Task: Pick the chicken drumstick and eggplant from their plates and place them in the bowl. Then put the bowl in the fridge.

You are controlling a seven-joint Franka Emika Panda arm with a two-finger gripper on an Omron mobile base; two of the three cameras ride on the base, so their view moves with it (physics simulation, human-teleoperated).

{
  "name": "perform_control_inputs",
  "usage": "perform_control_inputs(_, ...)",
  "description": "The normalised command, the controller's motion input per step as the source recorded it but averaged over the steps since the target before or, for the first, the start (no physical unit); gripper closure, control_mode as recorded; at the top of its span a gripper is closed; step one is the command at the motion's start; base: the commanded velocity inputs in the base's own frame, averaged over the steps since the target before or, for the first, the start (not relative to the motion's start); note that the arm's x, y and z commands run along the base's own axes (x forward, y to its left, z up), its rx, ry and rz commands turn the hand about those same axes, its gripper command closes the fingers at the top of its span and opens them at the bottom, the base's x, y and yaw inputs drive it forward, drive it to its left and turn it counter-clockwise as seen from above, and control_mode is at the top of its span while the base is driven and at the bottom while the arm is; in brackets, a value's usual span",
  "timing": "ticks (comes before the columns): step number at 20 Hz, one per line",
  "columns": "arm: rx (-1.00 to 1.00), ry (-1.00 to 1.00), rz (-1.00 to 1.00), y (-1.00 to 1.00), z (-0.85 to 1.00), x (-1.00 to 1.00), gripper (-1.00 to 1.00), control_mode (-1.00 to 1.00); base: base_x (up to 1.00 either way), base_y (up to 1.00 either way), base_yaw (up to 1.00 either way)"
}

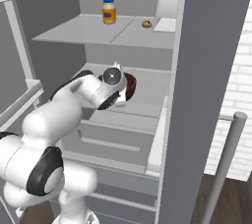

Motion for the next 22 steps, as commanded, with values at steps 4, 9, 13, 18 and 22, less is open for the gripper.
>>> perform_control_inputs(4, 0.00, -0.11, 0.00, 0.00, 0.48, -0.70, -1.00, -1.00, 0.00, 0.00, 0.00)
perform_control_inputs(9, -0.10, 0.00, 0.00, 0.08, 0.31, -0.74, -1.00, -1.00, 0.00, 0.00, 0.00)
perform_control_inputs(13, -0.23, 0.08, 0.04, 0.06, 0.45, -0.51, -1.00, -1.00, 0.00, 0.00, 0.00)
perform_control_inputs(18, -0.33, 0.10, 0.16, -0.02, 0.15, -0.39, -1.00, -1.00, 0.00, 0.00, 0.00)
perform_control_inputs(22, -0.28, 0.00, 0.27, -0.12, 0.07, -0.69, -1.00, -1.00, 0.00, 0.00, 0.00)
